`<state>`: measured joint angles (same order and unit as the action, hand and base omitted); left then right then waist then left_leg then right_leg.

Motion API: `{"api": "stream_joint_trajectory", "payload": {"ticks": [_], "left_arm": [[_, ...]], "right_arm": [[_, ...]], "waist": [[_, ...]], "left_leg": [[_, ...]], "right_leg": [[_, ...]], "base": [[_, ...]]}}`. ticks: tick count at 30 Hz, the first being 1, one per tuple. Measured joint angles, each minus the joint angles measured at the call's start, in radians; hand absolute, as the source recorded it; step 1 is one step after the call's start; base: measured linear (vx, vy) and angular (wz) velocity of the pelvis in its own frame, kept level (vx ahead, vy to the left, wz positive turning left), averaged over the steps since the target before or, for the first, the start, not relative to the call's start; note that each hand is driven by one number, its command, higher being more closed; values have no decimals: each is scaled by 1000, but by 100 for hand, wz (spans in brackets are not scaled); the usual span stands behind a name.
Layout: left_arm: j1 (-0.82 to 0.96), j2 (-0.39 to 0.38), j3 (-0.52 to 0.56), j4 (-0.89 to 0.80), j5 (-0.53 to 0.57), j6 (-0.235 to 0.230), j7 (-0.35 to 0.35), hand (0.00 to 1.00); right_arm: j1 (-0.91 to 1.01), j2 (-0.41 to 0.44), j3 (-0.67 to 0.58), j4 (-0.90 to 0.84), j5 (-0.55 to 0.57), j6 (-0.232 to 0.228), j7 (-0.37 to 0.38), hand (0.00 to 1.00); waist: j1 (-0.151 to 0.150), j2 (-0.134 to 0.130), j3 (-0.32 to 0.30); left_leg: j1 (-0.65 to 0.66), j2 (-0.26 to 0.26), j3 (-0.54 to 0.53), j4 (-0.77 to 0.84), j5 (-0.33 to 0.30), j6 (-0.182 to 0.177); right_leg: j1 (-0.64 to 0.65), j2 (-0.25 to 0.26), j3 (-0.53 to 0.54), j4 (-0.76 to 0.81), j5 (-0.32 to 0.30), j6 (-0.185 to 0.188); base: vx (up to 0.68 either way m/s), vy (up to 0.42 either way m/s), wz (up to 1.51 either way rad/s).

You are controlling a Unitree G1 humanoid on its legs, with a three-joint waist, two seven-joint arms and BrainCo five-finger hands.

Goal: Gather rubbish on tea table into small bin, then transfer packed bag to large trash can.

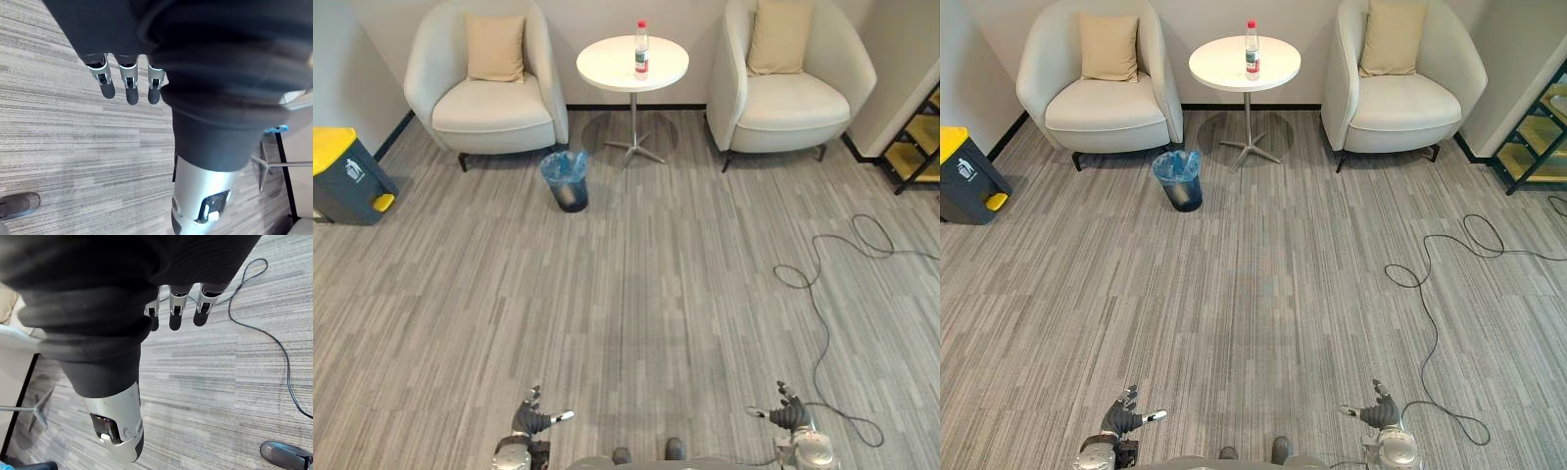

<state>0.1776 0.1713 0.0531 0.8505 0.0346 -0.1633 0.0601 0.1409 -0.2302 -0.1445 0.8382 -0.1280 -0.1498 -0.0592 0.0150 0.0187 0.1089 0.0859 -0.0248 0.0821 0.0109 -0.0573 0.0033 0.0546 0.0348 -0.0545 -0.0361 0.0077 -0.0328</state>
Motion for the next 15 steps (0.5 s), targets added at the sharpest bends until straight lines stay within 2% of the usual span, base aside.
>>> {"api": "stream_joint_trajectory", "payload": {"ticks": [8, 15], "left_arm": [[26, 3, 29, -4, 6, 0, -15, 0], [38, 3, 29, -77, -4, 1, -14, 0]], "right_arm": [[24, -28, -3, -1, 13, 1, 17, 0], [13, -31, -18, 0, 82, 3, 16, 0]], "waist": [[-1, 2, 0], [-1, 3, 0]], "left_leg": [[2, 7, 3, 5, -10, -4], [-10, 14, 8, 5, -12, -4]], "right_leg": [[-2, 5, 0, -2, 2, 0], [-16, 13, 7, -1, 4, -4]], "base": [[-60, -3, -1], [10, -2, -2]]}}
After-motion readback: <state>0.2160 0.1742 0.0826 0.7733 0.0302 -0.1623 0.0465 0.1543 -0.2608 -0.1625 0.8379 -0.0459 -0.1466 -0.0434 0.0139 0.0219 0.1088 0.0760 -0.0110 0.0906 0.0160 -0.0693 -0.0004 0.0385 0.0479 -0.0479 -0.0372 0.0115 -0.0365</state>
